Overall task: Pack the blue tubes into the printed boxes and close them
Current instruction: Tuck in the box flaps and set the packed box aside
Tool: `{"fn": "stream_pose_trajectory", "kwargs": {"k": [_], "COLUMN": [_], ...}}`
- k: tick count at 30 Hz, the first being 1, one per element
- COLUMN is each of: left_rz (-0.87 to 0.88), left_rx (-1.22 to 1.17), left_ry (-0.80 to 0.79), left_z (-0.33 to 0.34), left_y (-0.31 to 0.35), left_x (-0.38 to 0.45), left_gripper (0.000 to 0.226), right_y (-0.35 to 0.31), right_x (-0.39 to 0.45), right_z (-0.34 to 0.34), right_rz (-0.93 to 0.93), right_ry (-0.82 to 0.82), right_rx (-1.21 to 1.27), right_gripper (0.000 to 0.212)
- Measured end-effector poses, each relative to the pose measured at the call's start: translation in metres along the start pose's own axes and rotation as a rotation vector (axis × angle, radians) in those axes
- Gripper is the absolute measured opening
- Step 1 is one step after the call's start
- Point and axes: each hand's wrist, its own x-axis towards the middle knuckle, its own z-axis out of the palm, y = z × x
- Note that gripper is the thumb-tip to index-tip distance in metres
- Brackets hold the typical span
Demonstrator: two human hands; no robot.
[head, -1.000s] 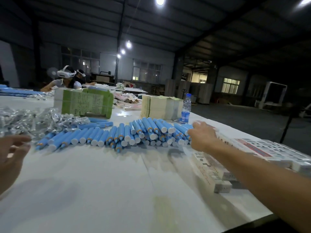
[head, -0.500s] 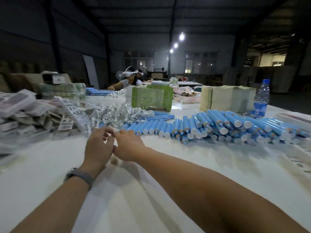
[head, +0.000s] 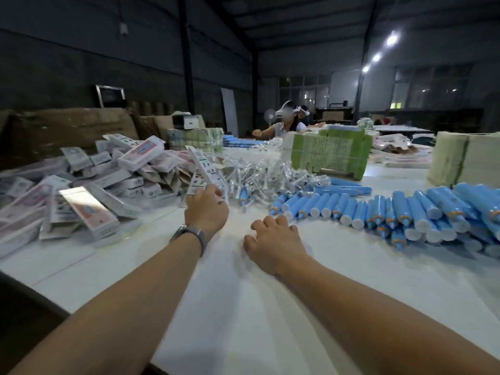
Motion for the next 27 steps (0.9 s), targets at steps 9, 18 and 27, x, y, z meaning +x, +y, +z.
{"fn": "stream_pose_trajectory", "kwargs": {"k": [9,18,27], "left_rz": [-0.376,-0.398,0.081], "left_rx": [0.701,0.565,0.109], "left_ry": [0.024,-0.013,0.315], "left_z": [-0.077,-0.079,-0.078], "left_y": [-0.114,-0.146,-0.008], "left_x": [0.05,0.037,-0.025], "left_gripper": [0.06,0.046,0.014], "right_y": [-0.003,-0.004,-0.005], "right_x": [0.004,0.003,-0.001], "right_z": [-0.001,-0.001,-0.003], "right_rz": [-0.024,-0.018,-0.025], "right_ry": [-0.035,-0.041,0.012], "right_rx": [-0.003,-0.005,0.06], "right_gripper": [0.045,0.047,0.06]}}
